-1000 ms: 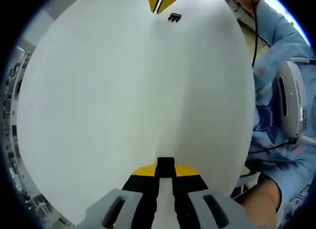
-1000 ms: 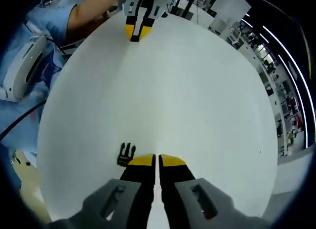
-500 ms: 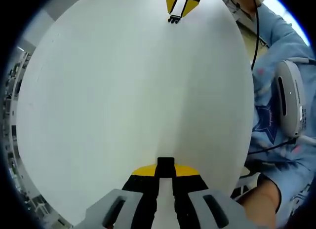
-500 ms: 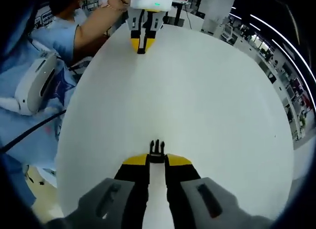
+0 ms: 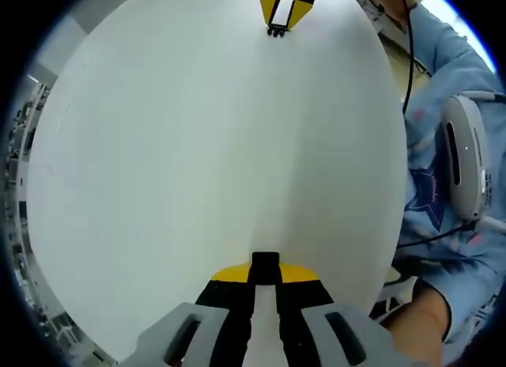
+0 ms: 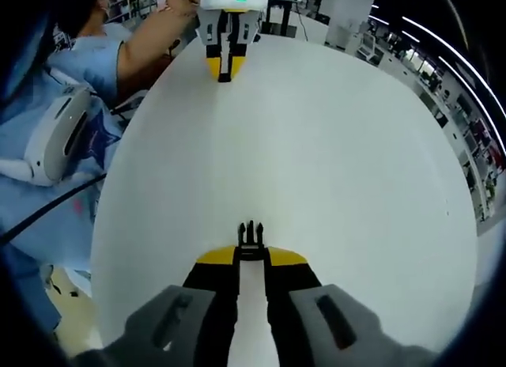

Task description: Snap the two parts of the plastic buckle together until the buckle closes and remains connected.

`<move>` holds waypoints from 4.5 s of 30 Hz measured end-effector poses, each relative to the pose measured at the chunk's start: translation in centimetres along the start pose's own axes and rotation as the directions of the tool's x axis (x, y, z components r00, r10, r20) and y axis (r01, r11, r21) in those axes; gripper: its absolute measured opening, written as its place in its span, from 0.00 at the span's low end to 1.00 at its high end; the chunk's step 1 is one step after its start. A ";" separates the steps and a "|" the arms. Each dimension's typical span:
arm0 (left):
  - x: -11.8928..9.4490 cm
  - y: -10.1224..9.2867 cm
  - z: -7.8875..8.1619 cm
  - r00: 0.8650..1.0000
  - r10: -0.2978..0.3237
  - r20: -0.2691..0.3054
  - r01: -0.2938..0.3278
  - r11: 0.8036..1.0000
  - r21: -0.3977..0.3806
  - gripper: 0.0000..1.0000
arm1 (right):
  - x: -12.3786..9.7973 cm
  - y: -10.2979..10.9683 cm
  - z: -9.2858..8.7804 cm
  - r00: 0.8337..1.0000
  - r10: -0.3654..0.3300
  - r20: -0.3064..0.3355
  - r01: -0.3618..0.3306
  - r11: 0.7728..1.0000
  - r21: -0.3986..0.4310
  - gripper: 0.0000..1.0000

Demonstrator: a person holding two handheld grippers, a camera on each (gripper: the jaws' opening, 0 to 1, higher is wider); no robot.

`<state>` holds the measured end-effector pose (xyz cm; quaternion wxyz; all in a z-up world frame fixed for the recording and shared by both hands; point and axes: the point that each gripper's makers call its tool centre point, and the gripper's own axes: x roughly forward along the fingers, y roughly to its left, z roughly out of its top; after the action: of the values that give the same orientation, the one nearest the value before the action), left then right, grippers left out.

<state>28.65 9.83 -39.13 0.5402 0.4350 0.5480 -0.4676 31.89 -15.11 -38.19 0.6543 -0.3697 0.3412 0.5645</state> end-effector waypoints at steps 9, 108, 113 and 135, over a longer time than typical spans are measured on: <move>0.0 0.0 0.0 1.000 -0.005 -0.005 0.005 1.000 0.001 0.09 | 0.0 0.1 0.1 1.000 0.005 -0.015 -0.006 1.000 -0.026 0.12; 0.1 -2.6 11.7 0.948 -0.070 0.311 0.006 0.980 0.201 0.09 | 1.7 3.4 3.6 0.996 -0.010 -0.084 0.004 0.998 -0.070 0.11; 0.1 -2.8 11.9 0.952 -0.056 0.302 -0.008 0.978 0.209 0.09 | 1.8 3.5 3.7 0.997 -0.008 -0.083 0.002 0.997 -0.072 0.11; -0.9 -2.4 13.1 0.902 -0.032 0.430 -0.107 0.950 0.294 0.21 | 2.0 3.6 3.9 0.997 -0.003 -0.072 -0.001 0.998 -0.064 0.11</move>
<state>28.78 -3.45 -37.90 0.5812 0.4115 0.3263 -0.6215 28.67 -10.47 -38.36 0.6297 -0.4108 0.3459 0.5613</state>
